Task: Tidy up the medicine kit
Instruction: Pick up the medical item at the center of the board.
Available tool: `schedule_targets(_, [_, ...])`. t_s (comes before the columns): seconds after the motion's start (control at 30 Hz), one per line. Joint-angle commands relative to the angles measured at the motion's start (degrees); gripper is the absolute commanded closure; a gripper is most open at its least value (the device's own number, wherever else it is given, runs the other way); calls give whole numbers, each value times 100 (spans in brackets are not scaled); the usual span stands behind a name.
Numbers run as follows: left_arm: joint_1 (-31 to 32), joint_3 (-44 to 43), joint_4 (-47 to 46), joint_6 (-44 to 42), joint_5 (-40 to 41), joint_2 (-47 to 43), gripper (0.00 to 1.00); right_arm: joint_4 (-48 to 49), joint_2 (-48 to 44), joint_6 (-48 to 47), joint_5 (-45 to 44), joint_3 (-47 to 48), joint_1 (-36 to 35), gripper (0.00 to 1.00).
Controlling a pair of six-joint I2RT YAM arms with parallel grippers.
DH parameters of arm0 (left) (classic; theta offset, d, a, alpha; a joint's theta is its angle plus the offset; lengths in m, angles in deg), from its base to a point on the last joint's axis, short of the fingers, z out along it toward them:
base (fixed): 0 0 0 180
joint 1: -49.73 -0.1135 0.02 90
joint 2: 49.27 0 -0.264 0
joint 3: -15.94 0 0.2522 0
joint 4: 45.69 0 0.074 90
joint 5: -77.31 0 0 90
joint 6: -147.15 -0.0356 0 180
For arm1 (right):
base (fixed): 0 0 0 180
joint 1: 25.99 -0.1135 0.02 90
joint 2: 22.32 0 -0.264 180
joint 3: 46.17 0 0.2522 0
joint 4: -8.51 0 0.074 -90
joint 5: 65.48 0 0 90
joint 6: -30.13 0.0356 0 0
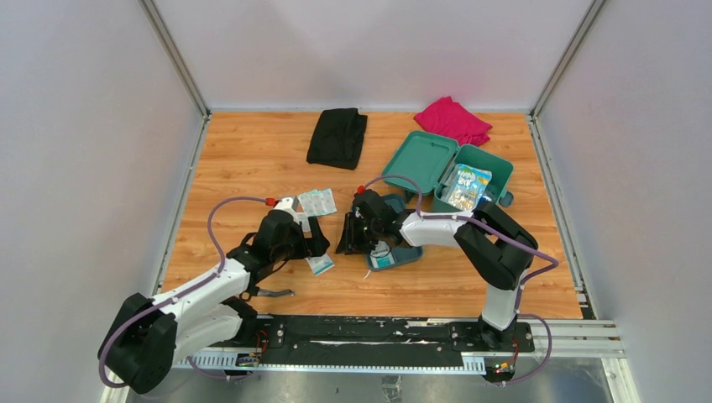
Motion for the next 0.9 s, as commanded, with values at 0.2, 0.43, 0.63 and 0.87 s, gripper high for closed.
schedule_targets(0.2, [-268, 249, -738, 91, -368, 463, 0, -255, -47, 12, -63, -69, -107, 62])
schedule_targets(0.43, [-379, 418, -763, 211, -437, 517, 0, -469, -90, -79, -118, -25, -112, 62])
schedule_targets(0.63, [-413, 477, -668, 229, -424, 527, 0, -541, -236, -46, -97, -119, -118, 62])
schedule_targets(0.87, [-433, 483, -492, 198, -389, 397, 0, -299, -269, 268, 38, -279, -251, 56])
